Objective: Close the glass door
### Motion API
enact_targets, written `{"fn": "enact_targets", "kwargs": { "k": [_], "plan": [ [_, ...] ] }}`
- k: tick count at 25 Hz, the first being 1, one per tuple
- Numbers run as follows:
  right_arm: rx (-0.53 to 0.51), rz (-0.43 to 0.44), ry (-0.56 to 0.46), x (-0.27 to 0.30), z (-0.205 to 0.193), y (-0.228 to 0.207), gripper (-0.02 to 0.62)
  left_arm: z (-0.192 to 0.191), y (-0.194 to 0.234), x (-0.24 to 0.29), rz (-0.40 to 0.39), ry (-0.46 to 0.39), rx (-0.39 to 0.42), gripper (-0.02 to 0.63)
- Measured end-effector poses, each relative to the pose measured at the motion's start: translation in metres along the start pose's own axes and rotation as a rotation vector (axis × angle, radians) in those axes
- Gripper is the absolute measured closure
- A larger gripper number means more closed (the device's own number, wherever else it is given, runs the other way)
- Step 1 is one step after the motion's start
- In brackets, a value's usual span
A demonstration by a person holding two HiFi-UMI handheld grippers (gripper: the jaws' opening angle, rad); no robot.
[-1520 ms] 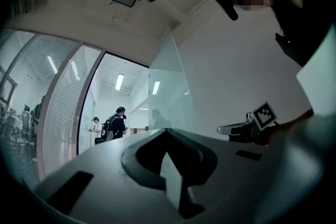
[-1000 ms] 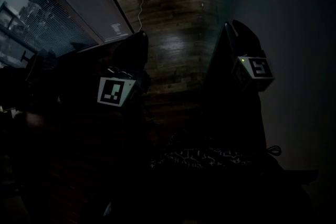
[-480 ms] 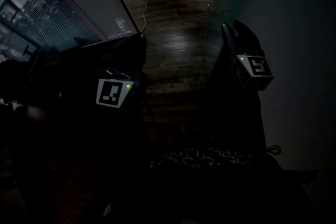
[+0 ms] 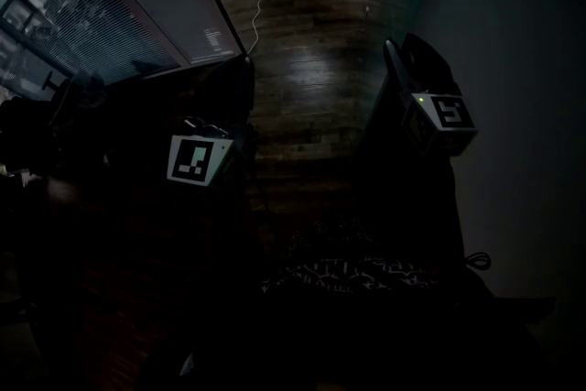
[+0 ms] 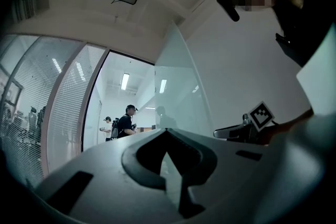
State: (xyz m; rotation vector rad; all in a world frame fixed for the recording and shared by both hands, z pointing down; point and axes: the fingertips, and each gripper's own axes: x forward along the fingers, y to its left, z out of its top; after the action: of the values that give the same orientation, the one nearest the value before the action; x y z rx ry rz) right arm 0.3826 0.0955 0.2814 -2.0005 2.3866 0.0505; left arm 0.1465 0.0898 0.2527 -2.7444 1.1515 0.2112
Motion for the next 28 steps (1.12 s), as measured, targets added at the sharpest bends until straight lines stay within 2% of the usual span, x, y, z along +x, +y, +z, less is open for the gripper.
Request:
{"fn": "enact_targets", "kwargs": {
  "k": [7,19,28],
  "plan": [
    [0.005,0.028,-0.002,0.005,0.002,0.016,0.459,0.005,0.009,-0.013,0.025,0.003,0.014,0.604],
    [0.013,0.146,0.003,0.024,0.001,0.042,0.459,0.012,0.016,-0.022,0.093,0.004,0.057,0.604],
    [-0.031,0.22,0.013,0.048,0.0,0.07,0.46,0.013,0.031,-0.034,0.156,0.009,0.059,0.604]
  ]
}}
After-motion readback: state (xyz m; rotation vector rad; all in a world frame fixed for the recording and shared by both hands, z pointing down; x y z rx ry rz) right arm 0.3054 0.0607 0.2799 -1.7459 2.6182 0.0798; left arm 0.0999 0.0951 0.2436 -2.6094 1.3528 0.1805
